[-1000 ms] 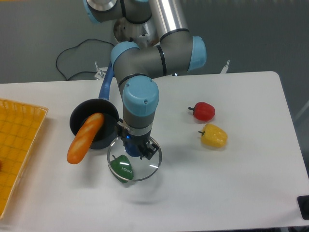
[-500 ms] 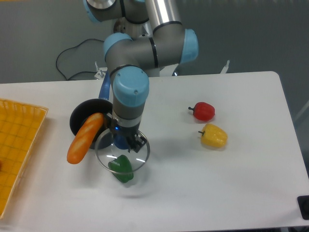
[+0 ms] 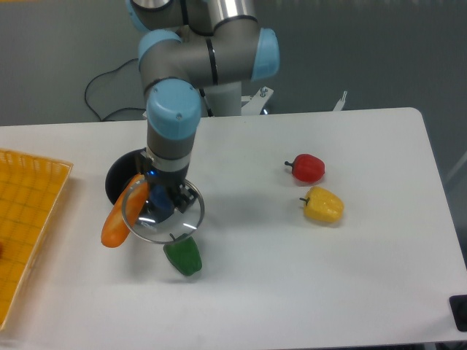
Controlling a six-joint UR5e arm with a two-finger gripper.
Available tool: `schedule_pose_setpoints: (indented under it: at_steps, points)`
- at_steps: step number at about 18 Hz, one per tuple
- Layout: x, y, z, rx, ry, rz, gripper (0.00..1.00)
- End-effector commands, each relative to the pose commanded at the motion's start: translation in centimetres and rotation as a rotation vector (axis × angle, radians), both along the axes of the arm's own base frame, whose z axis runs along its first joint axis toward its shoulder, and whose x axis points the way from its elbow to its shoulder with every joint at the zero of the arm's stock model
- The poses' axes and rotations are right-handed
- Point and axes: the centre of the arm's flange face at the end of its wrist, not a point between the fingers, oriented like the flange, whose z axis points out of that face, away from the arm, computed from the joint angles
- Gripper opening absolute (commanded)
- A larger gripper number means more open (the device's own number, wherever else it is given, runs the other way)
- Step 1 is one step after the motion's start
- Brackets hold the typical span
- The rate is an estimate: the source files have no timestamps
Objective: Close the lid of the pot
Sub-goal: 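Carry the glass lid over the dark pot and lower it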
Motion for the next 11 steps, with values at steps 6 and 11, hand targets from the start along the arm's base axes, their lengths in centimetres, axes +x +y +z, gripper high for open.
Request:
schedule_pose_setpoints:
  at_steps: [6,11]
  points:
    - [3.5,0.6,-0.5,-0.015,-0.006,-0.057,0.44]
    - [4.3,0.0,-0.3,-0.015,0.0,-0.067,0.44]
